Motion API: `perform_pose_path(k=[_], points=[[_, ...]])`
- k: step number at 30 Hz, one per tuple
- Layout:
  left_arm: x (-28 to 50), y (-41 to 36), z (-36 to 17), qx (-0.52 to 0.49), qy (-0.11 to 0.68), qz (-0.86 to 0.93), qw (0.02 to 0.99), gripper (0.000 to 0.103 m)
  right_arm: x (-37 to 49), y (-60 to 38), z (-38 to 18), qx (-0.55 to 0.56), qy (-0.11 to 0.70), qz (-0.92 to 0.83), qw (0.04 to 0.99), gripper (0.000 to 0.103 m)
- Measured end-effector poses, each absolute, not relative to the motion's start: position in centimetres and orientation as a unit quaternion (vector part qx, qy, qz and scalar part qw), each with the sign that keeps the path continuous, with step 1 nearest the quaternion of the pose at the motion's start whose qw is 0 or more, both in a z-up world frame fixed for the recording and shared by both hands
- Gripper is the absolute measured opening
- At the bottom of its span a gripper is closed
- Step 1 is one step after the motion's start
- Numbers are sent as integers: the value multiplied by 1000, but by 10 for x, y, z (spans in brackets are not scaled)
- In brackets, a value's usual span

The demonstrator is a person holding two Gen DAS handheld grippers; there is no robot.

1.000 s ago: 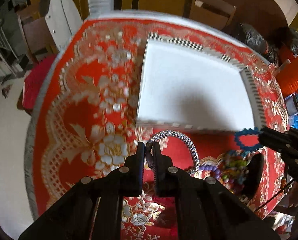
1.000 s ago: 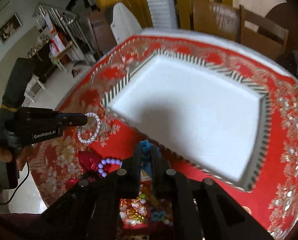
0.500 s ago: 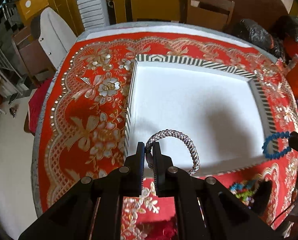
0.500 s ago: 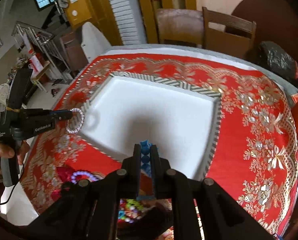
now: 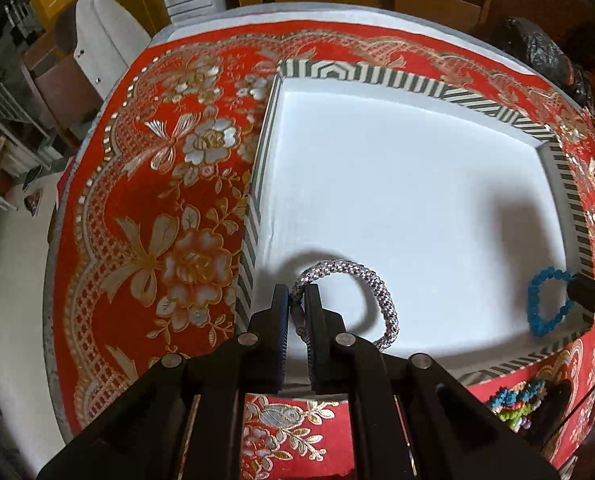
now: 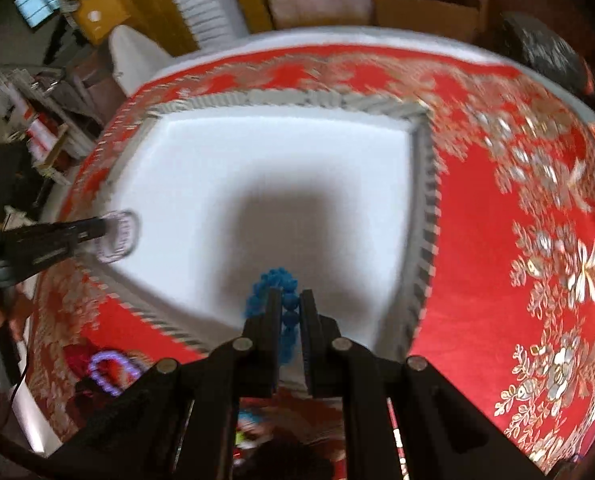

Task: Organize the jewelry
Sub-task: 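Lower both bracelets into the white tray and open both tools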

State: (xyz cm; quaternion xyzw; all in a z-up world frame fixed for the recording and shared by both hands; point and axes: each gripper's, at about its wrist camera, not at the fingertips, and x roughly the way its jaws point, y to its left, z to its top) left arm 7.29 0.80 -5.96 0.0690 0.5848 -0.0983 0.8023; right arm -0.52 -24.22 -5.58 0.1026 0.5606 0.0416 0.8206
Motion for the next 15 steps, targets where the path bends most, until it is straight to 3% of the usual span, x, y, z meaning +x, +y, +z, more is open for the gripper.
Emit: perform_pose_path(k=[5, 8, 9, 15], points=[[78, 16, -67, 30, 598, -101, 795, 1, -3, -245, -64, 106, 562, 42, 819, 9], [78, 22, -67, -3, 604, -118, 788, 17, -5, -245, -61, 108, 558, 41, 821, 25], [77, 24, -66, -12, 605, -123, 787, 18, -7, -245, -58, 109, 556, 38, 824, 33], [58, 26, -48, 9, 585, -111, 803, 19, -24, -249, -30, 115, 519, 31, 846, 43]])
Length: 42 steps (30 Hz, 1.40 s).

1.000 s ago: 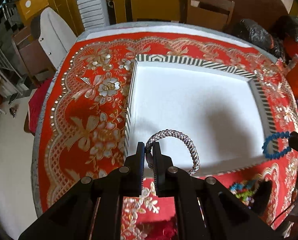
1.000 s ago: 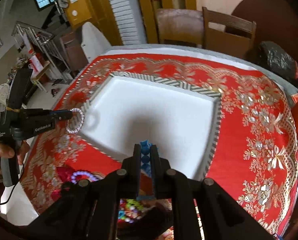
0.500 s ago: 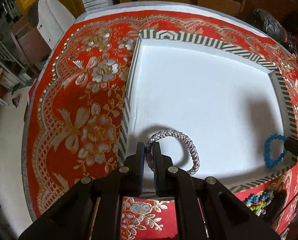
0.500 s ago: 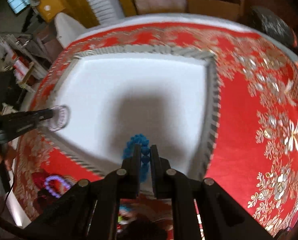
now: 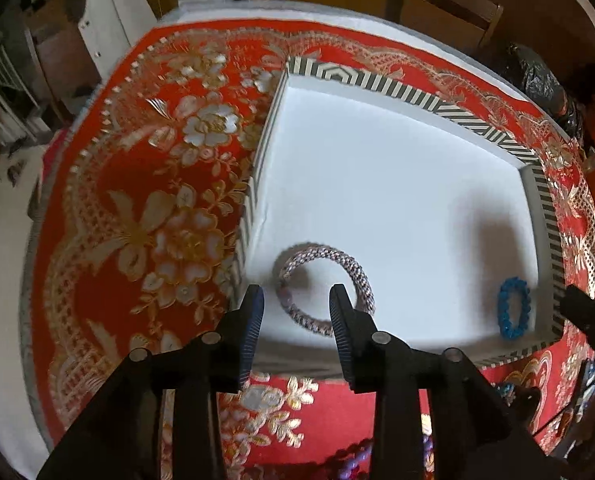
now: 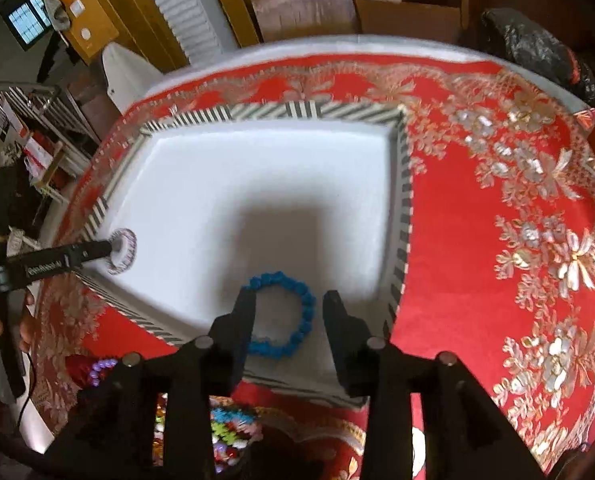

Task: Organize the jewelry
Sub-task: 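Lower both bracelets into the white tray and open both tools, then move the left tool to the purple bracelet while the right approaches the black pouch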

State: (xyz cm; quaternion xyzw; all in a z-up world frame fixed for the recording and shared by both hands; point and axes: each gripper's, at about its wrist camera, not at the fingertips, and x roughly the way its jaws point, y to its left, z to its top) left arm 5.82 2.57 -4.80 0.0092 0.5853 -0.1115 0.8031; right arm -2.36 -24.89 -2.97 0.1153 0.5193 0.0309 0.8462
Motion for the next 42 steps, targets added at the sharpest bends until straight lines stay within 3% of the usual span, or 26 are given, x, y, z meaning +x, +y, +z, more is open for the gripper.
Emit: perform_pose_path(k=[6, 13, 33, 42], points=[[26, 27, -16, 33, 552, -106, 827, 19, -56, -238, 7, 68, 473, -7, 878, 67], [-9, 30, 18, 31, 515, -123, 848, 19, -99, -226, 41, 44, 440, -17, 897, 82], [-86, 36, 47, 62, 476, -156, 863, 19, -207, -212, 91, 80, 358, -13, 930, 84], [-106, 34, 54, 77, 460, -170, 868, 19, -230, -212, 81, 111, 373, -17, 921, 85]])
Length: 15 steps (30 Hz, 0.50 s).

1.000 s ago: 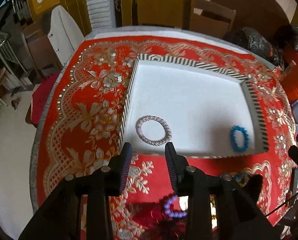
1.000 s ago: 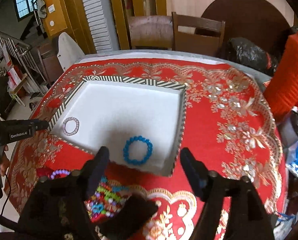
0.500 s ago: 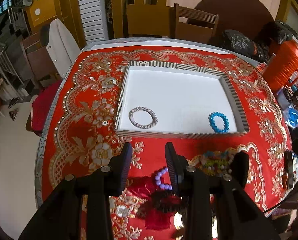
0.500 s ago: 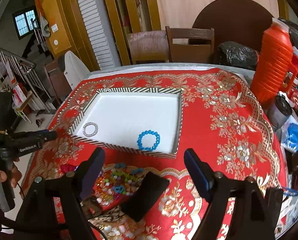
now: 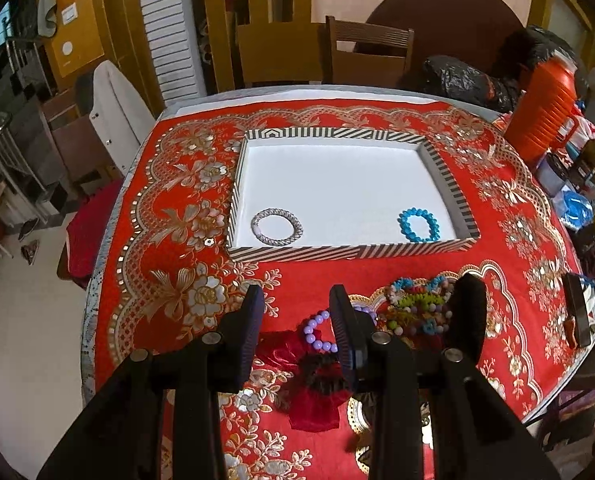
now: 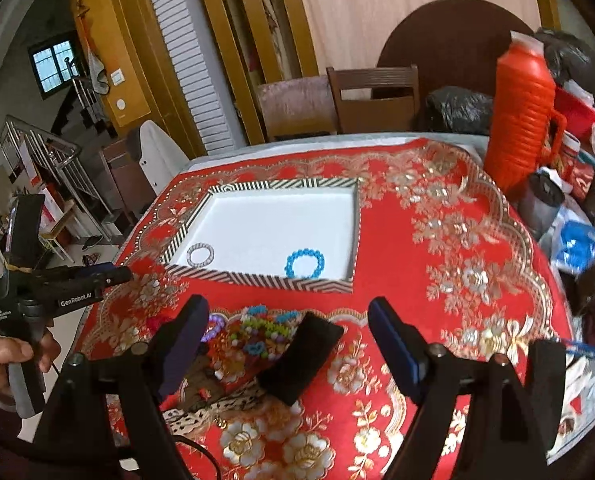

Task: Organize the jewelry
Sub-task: 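Move the left tool to the purple bracelet while the right approaches the black pouch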

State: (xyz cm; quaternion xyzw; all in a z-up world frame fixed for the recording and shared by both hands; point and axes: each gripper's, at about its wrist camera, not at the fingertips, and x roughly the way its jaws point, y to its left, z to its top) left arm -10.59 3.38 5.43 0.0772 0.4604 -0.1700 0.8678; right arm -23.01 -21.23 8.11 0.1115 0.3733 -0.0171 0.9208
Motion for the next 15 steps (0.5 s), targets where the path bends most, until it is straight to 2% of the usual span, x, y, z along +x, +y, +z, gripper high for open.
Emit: perform_pose_path(k=[15], points=[[-115, 37, 49, 77, 474, -172, 860, 19, -253, -206, 82, 100, 393, 5, 914, 85]])
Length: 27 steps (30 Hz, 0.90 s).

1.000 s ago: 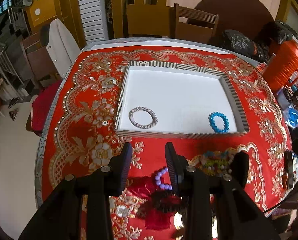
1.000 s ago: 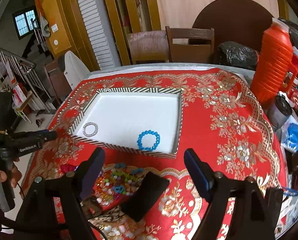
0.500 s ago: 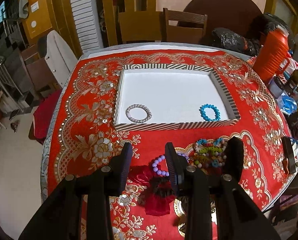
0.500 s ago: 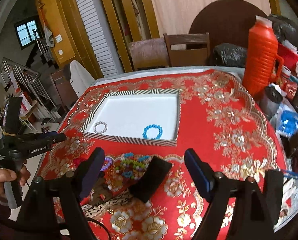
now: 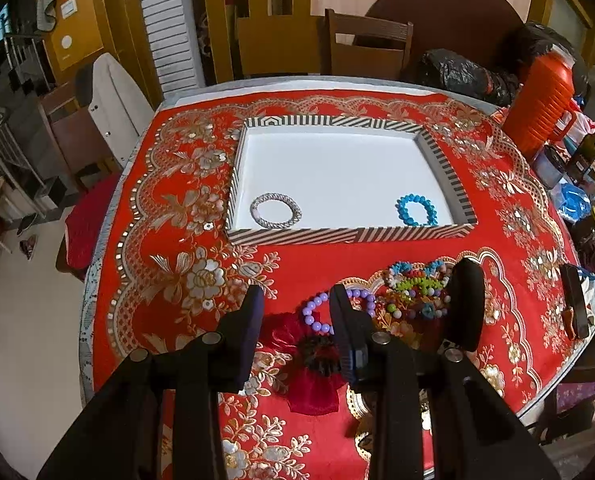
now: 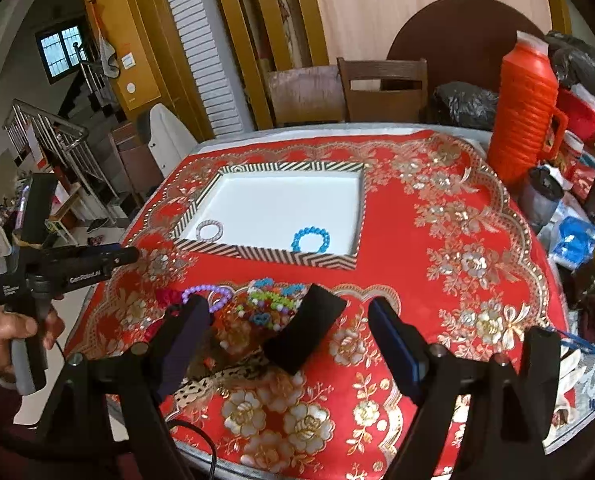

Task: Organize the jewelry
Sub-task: 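Move the left tool to the purple bracelet while the right approaches the black pouch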

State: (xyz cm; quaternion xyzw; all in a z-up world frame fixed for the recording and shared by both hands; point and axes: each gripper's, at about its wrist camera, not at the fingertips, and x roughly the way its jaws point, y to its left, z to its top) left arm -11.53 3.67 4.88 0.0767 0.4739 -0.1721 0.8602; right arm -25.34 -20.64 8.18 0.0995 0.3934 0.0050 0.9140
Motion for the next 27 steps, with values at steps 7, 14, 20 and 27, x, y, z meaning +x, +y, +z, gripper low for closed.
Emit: perform_pose_path(k=[7, 14, 20, 27], points=[[-118, 33, 45, 83, 478, -180, 855, 19, -254, -204, 76, 99, 404, 15, 909, 85], [-116, 35, 38, 84, 489, -181, 849, 19, -249, -206, 63, 101, 427, 9, 899, 85], [-106, 53, 33, 57, 502, -175, 845, 19, -245, -210, 53, 93, 434, -15, 896, 85], [-100, 59, 16, 45, 529, -174, 829, 19, -238, -214, 40, 91, 447, -16, 890, 85]])
